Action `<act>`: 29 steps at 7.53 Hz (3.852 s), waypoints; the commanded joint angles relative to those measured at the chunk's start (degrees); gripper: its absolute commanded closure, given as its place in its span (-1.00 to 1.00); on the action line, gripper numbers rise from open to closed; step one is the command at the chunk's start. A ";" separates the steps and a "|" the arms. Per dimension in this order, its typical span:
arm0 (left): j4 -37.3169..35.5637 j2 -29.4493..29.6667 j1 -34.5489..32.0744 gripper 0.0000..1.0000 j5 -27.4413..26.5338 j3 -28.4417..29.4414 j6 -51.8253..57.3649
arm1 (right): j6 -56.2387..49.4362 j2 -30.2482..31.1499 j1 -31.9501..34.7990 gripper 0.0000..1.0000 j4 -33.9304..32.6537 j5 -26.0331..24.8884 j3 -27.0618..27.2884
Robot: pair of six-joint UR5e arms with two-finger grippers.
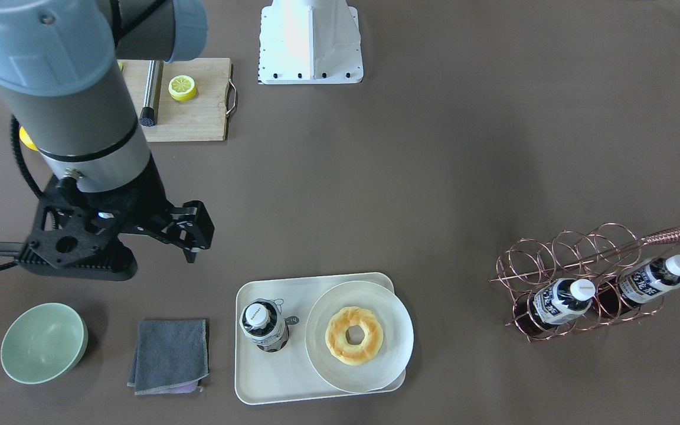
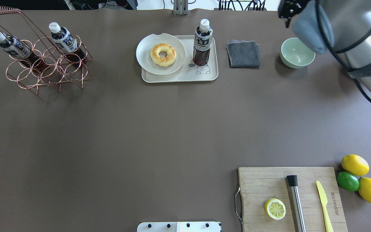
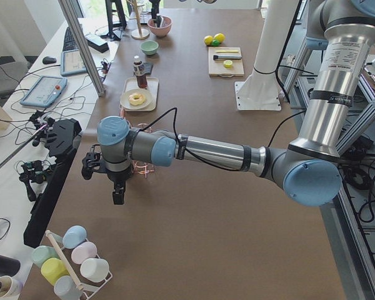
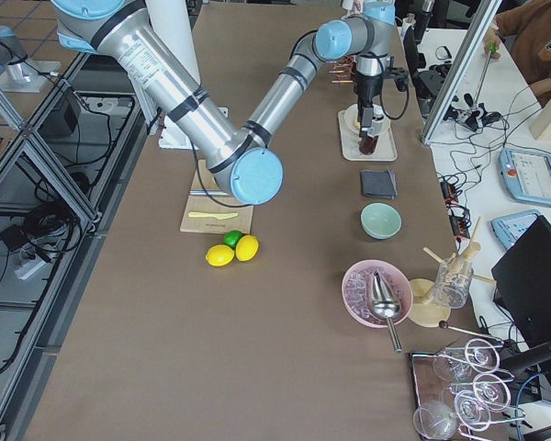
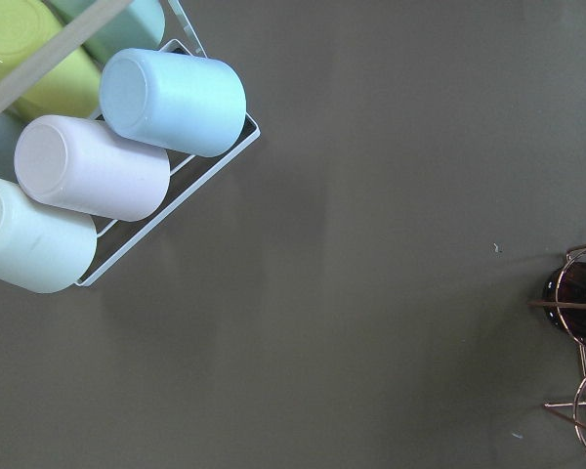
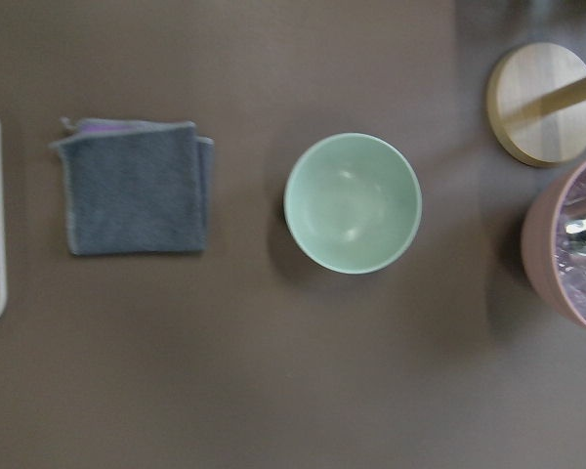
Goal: Place tea on tray
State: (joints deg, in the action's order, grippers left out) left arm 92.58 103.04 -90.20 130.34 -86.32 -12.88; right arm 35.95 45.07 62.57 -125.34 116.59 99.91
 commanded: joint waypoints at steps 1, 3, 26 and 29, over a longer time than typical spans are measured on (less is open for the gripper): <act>-0.03 -0.38 0.02 -0.96 0.00 0.28 0.14 | -16.54 19.98 9.28 -1.00 -4.65 -0.22 11.85; -0.03 -0.39 -0.06 -0.96 0.00 0.11 0.31 | -36.81 30.75 20.08 -1.00 -3.77 -1.28 9.02; -0.03 -3.46 -0.06 -0.96 0.79 1.42 0.58 | -38.06 43.79 34.72 -1.00 24.27 16.92 -7.01; 0.06 -3.20 -0.06 -0.96 0.70 1.42 0.49 | -38.15 43.79 34.72 -1.00 24.27 17.00 -7.10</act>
State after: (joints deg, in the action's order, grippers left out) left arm 92.55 99.70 -90.26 131.13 -84.90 -12.38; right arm -2.12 88.85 97.30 -101.08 133.55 92.83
